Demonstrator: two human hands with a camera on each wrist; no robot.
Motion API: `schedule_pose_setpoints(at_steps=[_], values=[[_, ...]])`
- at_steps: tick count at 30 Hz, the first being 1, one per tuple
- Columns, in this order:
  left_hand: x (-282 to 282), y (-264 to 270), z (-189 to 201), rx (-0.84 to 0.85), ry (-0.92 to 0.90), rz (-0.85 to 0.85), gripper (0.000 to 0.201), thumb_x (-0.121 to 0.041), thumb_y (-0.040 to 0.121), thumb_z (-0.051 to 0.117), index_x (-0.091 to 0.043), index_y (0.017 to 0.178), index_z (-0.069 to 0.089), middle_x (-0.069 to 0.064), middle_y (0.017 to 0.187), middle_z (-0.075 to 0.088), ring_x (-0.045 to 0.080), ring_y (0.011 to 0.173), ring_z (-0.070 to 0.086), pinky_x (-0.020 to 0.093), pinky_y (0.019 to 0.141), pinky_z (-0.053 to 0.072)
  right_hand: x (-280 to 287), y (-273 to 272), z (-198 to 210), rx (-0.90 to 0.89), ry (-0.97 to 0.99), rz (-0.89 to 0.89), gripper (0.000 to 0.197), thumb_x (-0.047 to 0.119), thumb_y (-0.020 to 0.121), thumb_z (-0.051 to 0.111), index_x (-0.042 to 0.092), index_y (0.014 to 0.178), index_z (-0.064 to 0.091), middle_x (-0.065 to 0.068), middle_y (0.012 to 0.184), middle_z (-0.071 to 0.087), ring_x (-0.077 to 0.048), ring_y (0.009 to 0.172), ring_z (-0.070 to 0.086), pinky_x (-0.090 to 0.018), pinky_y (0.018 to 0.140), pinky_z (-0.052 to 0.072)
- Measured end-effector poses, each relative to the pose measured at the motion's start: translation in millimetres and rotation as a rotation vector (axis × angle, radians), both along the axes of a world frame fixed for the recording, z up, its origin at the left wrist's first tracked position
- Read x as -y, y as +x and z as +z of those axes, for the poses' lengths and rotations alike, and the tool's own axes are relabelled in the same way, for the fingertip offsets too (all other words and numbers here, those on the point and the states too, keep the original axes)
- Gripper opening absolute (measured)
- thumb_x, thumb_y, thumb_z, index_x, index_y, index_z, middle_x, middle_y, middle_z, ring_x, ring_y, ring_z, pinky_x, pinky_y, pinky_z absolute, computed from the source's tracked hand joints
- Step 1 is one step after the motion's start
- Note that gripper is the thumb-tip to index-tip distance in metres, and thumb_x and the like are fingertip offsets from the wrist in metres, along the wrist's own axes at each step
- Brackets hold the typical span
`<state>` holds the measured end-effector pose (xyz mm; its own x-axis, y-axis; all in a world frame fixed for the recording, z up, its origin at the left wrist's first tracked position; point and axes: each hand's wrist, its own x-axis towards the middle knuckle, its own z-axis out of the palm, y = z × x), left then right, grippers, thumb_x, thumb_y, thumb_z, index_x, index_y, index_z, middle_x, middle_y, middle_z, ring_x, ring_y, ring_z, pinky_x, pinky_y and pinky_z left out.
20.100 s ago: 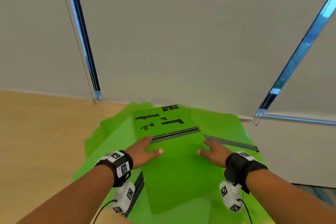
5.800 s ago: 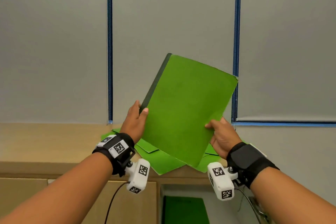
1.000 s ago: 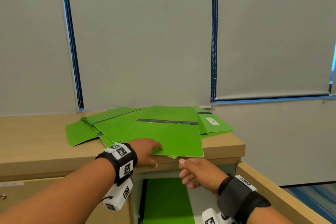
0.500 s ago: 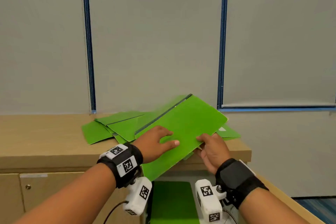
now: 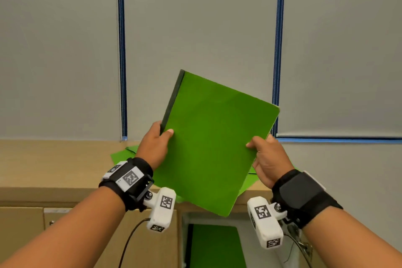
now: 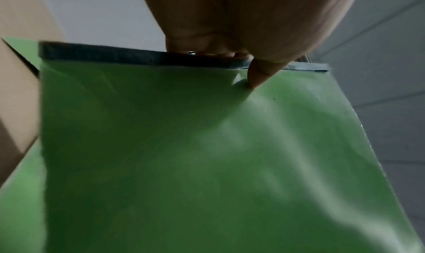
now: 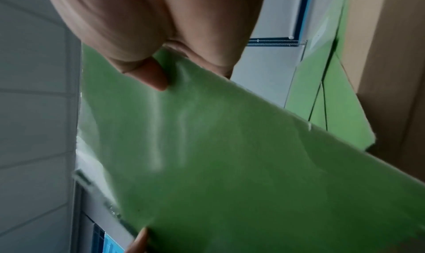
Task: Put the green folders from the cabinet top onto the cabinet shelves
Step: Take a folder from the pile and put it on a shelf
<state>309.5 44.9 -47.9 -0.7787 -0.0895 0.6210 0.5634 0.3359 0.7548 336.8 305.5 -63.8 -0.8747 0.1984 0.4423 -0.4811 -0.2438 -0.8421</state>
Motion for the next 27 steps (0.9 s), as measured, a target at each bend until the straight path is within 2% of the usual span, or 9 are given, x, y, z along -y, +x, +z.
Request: schedule_pose_setpoints(at_steps=[2,4,6,8,12,14,18,23,27], values=[[6,5,-4,-0.013,0.098,-0.062,0.011,-0.02,0.096,0.051,-0.014,0.1,0.059,0.019,0.102,0.066,0.039,0.096,0.061,0.051,0.085,0.05,-1,0,5,-0.058,0.07,-0.053,0.035,0.005,0.071,0.055,0.012,0.105,0.058,-0.017,0.111,0.065,-0.038,0.109,0.059,-0.054,0.099,0.046],[9,12,-9,-0.024,0.188,-0.143,0.012,-0.016,0.097,0.049,-0.016,0.1,0.061,0.016,0.106,0.068,0.039,0.101,0.062,0.056,0.09,0.05,-4,-1,7,-0.088,0.141,-0.177,0.041,0.004,0.078,0.06,0.016,0.117,0.053,-0.009,0.119,0.061,-0.031,0.116,0.056,-0.038,0.093,0.049],[11,20,-15,-0.026,0.256,-0.193,0.016,-0.013,0.1,0.046,-0.016,0.107,0.06,0.011,0.112,0.069,0.032,0.106,0.064,0.051,0.093,0.051,-8,0,4,-0.094,0.232,-0.306,0.055,0.007,0.082,0.065,0.021,0.13,0.043,-0.001,0.129,0.046,-0.018,0.119,0.049,-0.029,0.095,0.042],[12,28,-23,-0.012,0.329,-0.233,0.02,-0.011,0.101,0.042,-0.018,0.11,0.06,0.007,0.114,0.069,0.024,0.107,0.065,0.043,0.091,0.052,-9,3,-3,-0.091,0.249,-0.259,0.057,0.007,0.085,0.064,0.022,0.135,0.041,0.0,0.133,0.046,-0.014,0.117,0.05,-0.033,0.099,0.041],[11,36,-52,0.064,0.368,-0.25,0.02,-0.011,0.101,0.041,-0.016,0.112,0.058,0.004,0.112,0.069,0.017,0.102,0.066,0.032,0.084,0.054,1,13,-31,-0.01,0.289,-0.125,0.027,0.012,0.082,0.058,0.012,0.109,0.06,-0.015,0.111,0.069,-0.036,0.105,0.063,-0.051,0.091,0.051],[11,33,-73,0.126,0.377,-0.206,0.018,-0.014,0.1,0.044,-0.017,0.111,0.058,0.004,0.113,0.069,0.021,0.104,0.065,0.039,0.089,0.053,8,16,-52,0.044,0.358,-0.173,0.037,0.025,0.072,0.058,0.009,0.105,0.062,-0.02,0.108,0.068,-0.044,0.103,0.06,-0.059,0.093,0.048],[13,38,-137,0.285,0.371,-0.142,0.013,-0.015,0.099,0.047,-0.014,0.107,0.057,0.013,0.116,0.066,0.03,0.108,0.062,0.051,0.097,0.048,13,18,-117,0.199,0.333,-0.137,0.039,0.02,0.066,0.058,0.007,0.102,0.063,-0.025,0.107,0.067,-0.05,0.101,0.059,-0.064,0.088,0.048],[11,53,-208,0.426,0.328,-0.094,0.017,-0.018,0.1,0.045,-0.011,0.113,0.052,0.01,0.114,0.063,0.023,0.101,0.061,0.045,0.094,0.049,8,24,-191,0.374,0.351,-0.08,0.036,0.01,0.069,0.052,0.017,0.099,0.07,-0.014,0.108,0.072,-0.043,0.106,0.061,-0.06,0.094,0.048],[6,55,-274,0.567,0.273,-0.066,0.043,-0.024,0.101,0.043,-0.009,0.141,0.038,0.012,0.144,0.046,0.026,0.132,0.045,0.047,0.113,0.032,0,24,-242,0.507,0.4,-0.045,0.032,0.003,0.077,0.049,0.016,0.098,0.068,-0.017,0.106,0.072,-0.035,0.092,0.064,-0.054,0.089,0.05]])
